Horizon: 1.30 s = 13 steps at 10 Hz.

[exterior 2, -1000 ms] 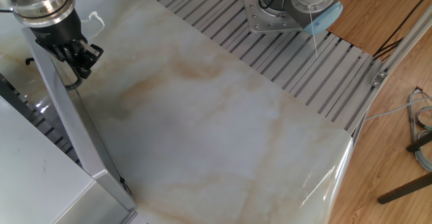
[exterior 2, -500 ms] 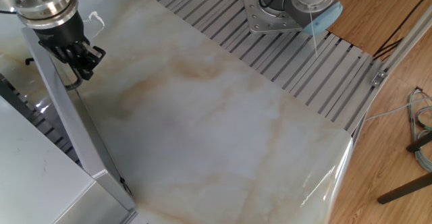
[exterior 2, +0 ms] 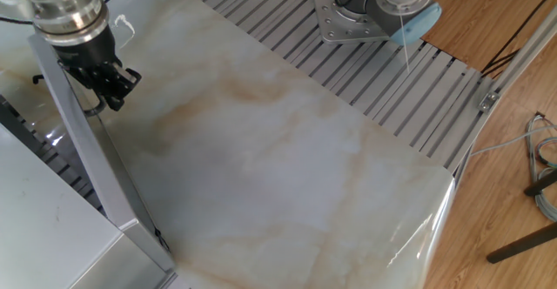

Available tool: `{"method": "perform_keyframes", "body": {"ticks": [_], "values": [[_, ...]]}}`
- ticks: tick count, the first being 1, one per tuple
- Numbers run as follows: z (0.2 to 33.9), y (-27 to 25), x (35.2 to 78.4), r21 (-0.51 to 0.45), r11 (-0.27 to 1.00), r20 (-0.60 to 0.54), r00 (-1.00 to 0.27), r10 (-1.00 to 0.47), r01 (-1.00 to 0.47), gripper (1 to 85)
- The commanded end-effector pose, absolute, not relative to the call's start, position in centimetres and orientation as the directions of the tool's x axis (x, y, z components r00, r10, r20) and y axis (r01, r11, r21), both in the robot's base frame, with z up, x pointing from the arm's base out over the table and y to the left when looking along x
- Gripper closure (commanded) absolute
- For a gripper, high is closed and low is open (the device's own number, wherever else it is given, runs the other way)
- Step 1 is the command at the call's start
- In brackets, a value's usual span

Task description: Close the microwave door

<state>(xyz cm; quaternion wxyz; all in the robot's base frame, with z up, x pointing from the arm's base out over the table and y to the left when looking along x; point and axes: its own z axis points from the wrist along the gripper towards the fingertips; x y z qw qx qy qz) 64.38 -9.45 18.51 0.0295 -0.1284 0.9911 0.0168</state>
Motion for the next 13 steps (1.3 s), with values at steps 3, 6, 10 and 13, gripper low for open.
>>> {"method": "perform_keyframes", "body": {"ticks": [3,6,10,13], "values": [[16.37,-9.56,64.45,0.021,0.967,-0.087,-0.964,-0.250,-0.252,84.3],[16.40,-9.08,64.20,0.042,0.970,-0.082,-0.968,-0.237,-0.241,84.3],[16.65,-9.01,64.52,0.043,0.966,-0.074,-0.965,-0.251,-0.254,84.3],[16.63,-9.44,64.59,0.034,0.967,-0.066,-0.966,-0.249,-0.251,84.3]]}}
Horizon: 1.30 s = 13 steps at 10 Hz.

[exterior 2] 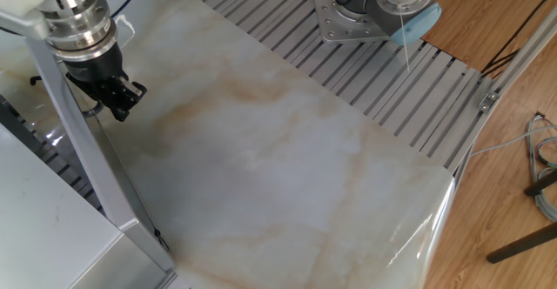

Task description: Close the microwave door

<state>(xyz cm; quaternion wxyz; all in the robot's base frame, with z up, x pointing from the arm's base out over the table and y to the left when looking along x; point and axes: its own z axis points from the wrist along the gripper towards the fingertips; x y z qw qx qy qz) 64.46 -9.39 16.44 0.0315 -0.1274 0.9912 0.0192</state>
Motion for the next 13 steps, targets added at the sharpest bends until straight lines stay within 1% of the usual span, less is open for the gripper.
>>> {"method": "perform_keyframes", "body": {"ticks": [1,2,5,6,13], "values": [[16.6,-9.4,64.5,0.037,0.968,-0.062,-0.968,-0.244,-0.247,84.3],[16.6,-9.1,64.2,0.050,0.970,-0.056,-0.970,-0.237,-0.239,84.3],[16.5,-9.3,63.9,0.045,0.965,-0.041,-0.966,-0.255,-0.257,84.3],[16.4,-8.9,64.1,0.061,0.965,-0.043,-0.967,-0.252,-0.254,84.3],[15.0,-8.7,64.7,0.053,0.968,-0.047,-0.969,-0.244,-0.247,84.3]]}}
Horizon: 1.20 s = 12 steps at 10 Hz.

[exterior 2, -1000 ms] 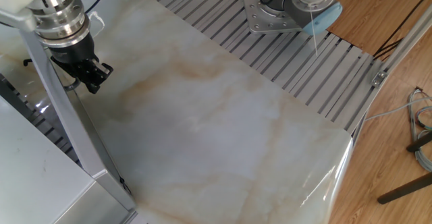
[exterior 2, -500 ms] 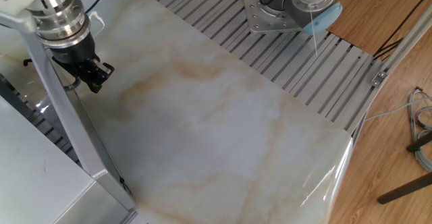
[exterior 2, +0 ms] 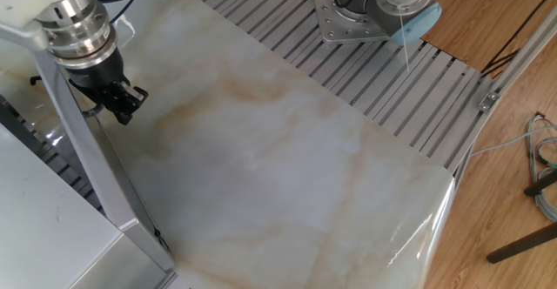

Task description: Close the microwave door

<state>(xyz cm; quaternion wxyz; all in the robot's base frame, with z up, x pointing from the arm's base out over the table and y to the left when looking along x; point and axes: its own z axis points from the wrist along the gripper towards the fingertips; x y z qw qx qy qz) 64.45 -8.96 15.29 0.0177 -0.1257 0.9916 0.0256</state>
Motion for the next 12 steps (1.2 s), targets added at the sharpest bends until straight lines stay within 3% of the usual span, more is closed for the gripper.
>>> {"method": "perform_keyframes", "body": {"ticks": [1,12], "values": [[14.8,-8.7,64.8,0.050,0.968,-0.048,-0.968,-0.245,-0.247,84.3],[12.9,-9.6,64.7,0.005,0.964,-0.032,-0.963,-0.266,-0.266,84.3]]}}
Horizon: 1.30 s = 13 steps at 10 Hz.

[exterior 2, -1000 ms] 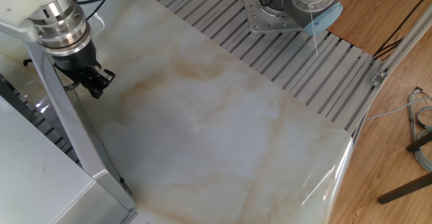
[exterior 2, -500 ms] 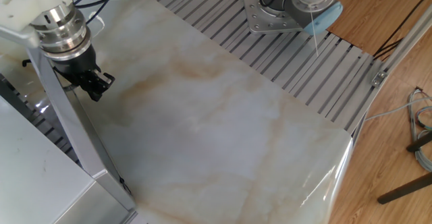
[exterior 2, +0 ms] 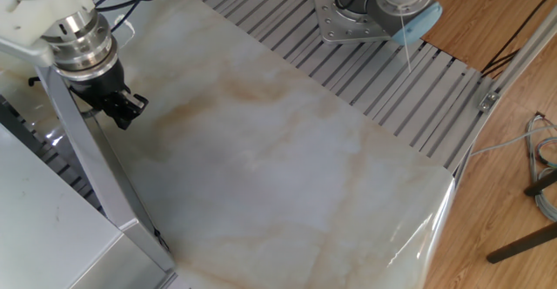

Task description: Close the microwave door

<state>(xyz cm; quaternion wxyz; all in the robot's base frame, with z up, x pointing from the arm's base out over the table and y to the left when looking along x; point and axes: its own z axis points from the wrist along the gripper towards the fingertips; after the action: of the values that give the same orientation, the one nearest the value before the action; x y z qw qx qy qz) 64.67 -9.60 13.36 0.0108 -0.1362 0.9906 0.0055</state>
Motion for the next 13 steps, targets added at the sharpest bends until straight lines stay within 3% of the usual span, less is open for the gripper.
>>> {"method": "perform_keyframes", "body": {"ticks": [1,13], "values": [[13.0,-9.7,64.8,0.007,0.963,-0.033,-0.962,-0.270,-0.271,84.3],[12.5,-9.8,66.5,0.004,0.953,-0.029,-0.953,-0.303,-0.303,84.3]]}}
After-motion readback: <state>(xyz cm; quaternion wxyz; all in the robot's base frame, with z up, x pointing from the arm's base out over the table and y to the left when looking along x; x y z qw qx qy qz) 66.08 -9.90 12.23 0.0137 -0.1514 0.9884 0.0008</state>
